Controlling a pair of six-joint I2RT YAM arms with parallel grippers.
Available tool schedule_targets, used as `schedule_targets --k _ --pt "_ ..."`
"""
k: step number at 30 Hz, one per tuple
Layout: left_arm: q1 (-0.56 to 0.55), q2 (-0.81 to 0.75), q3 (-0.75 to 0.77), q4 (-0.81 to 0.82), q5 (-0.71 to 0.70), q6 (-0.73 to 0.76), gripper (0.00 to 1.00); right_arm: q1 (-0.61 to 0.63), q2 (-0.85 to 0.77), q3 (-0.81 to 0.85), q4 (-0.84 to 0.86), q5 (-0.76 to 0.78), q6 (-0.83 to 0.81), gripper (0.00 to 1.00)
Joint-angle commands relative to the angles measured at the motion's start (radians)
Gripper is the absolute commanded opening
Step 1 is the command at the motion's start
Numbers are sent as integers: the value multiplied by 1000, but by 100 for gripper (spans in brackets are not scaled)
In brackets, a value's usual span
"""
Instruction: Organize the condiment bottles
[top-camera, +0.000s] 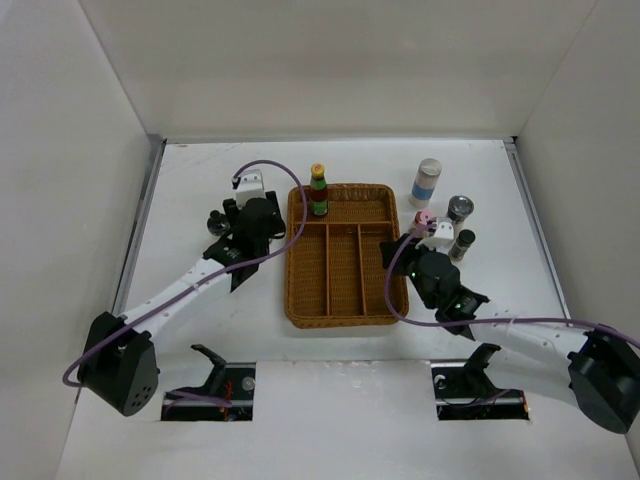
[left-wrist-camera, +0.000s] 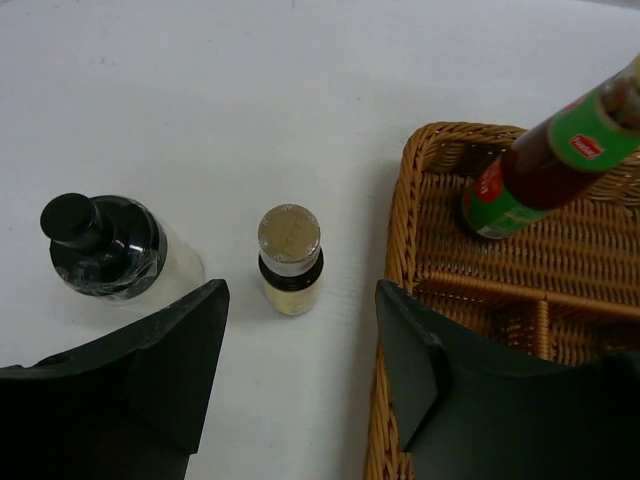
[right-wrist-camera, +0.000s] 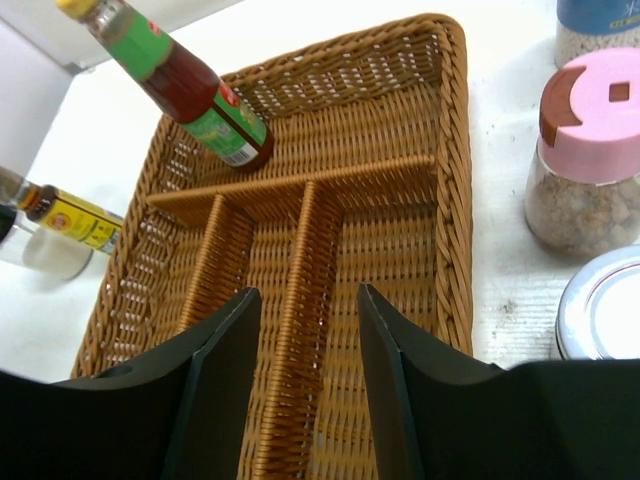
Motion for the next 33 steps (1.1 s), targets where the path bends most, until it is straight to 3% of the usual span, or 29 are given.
schedule_targets --k 1,8,22,27,33 --pt "23 32 13 39 9 -16 58 9 4 36 24 -6 -1 51" --pt "83 134 32 123 43 -8 54 9 -19 20 37 -2 -6 52" --pt "109 197 70 191 63 24 20 15 16 40 29 -25 -6 52" --pt "94 164 72 176 41 32 15 21 16 37 32 -29 -1 52" --pt "28 8 90 125 -11 48 14 24 21 42 31 -34 -6 52"
